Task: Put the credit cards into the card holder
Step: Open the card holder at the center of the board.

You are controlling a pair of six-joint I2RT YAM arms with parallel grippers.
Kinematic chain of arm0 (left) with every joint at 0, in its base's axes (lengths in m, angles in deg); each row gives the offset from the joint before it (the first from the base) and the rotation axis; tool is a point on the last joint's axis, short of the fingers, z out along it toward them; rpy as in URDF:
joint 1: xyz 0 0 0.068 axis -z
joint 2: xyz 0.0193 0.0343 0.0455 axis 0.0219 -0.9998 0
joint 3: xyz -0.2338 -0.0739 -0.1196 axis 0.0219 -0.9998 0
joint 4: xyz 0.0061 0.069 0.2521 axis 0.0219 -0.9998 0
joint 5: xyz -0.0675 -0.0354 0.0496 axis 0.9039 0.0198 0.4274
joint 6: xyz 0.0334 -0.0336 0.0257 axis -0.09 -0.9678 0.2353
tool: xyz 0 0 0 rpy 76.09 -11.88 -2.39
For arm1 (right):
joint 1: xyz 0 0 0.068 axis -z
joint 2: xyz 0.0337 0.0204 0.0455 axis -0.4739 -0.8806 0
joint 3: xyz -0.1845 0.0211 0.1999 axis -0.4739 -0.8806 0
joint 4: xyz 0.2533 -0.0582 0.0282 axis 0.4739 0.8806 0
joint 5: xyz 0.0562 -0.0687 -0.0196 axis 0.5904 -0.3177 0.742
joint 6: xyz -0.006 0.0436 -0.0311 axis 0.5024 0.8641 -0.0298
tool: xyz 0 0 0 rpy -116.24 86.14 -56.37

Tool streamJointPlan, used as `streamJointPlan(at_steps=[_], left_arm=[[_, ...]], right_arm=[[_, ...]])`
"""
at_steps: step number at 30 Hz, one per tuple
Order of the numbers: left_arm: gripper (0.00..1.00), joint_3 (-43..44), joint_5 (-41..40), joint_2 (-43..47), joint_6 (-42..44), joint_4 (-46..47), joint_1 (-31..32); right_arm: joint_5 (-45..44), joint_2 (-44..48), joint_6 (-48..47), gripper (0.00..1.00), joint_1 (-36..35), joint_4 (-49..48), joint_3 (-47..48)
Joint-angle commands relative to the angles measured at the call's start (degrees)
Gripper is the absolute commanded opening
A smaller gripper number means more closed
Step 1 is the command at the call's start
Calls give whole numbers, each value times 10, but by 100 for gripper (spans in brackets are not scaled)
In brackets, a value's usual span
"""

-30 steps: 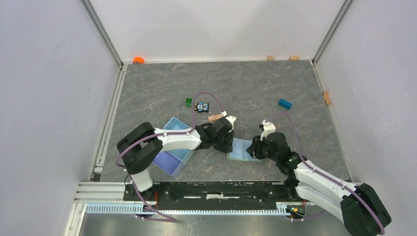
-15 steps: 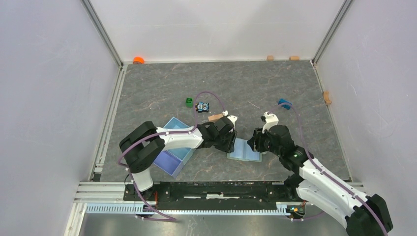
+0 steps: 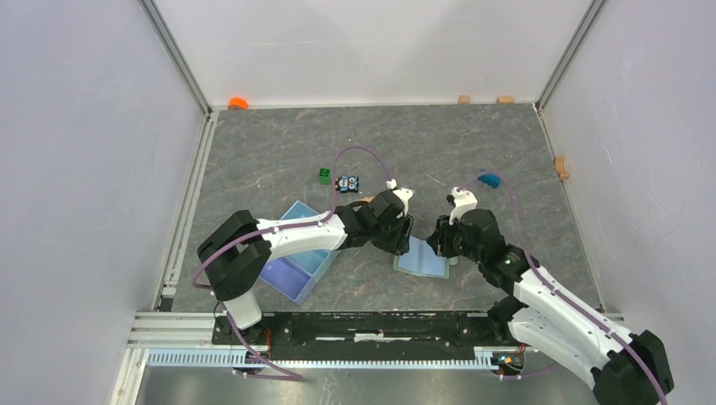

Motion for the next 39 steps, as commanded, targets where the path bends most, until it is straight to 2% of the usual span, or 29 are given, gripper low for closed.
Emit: streamJointPlan(at_steps=[1, 8, 13, 19, 24, 31, 34, 39], left_arm=[[53, 18, -11, 29, 22, -15, 3], [56, 9, -29, 68, 16, -9, 2], [58, -37, 1, 97, -9, 67, 3], [56, -45, 37, 66, -33, 100, 3], [56, -84, 50, 51, -53, 173, 2], [55, -109, 103, -2, -116, 263, 2], [53, -122, 96, -19, -138, 287, 1], [49, -129, 62, -57, -169, 266, 2]], right_arm=[[26, -28, -6, 36, 1, -53, -20], [80, -95, -5, 32, 1, -132, -35], [86, -154, -11, 30, 1, -161, -25], [105, -213, -6, 28, 1, -199, -27], [120, -243, 0, 27, 1, -217, -29], [108, -242, 7, 27, 1, -224, -45], [99, -231, 10, 28, 1, -216, -47], [83, -190, 6, 32, 1, -189, -46]])
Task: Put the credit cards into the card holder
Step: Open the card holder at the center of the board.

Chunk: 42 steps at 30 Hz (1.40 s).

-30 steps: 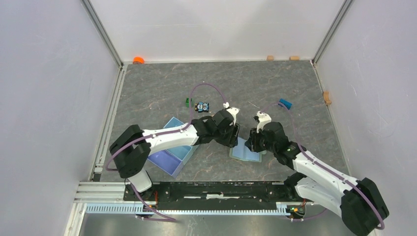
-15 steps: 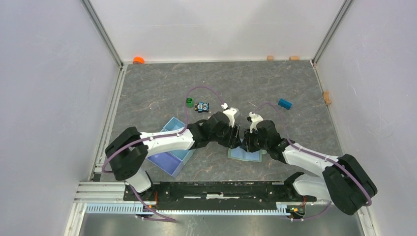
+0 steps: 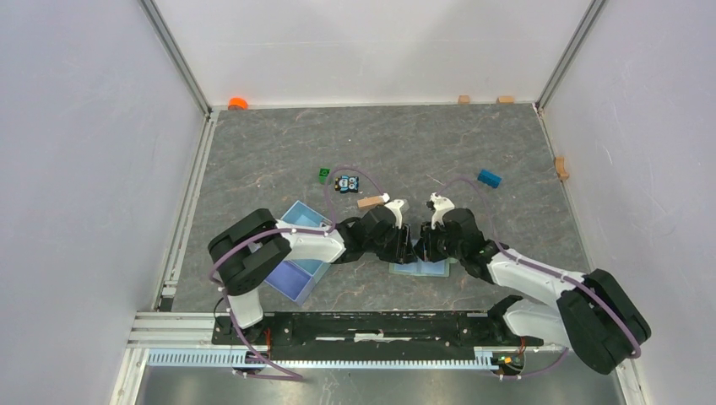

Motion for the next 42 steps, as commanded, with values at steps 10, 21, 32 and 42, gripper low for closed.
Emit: streamJointPlan(at_steps=[10, 21, 32, 42], left_arm=[[51, -13, -30, -28, -29, 1, 2], [89, 152, -38, 34, 79, -186, -7], [100, 317, -21, 17, 116, -351, -119], [100, 375, -10, 14, 186, -434, -161]], right_arm=[[-72, 143, -19, 40, 1, 109, 21], [-216, 303, -45, 65, 1, 218, 55], [-207, 307, -56, 80, 1, 252, 87], [-257, 304, -84, 92, 2, 309, 124]])
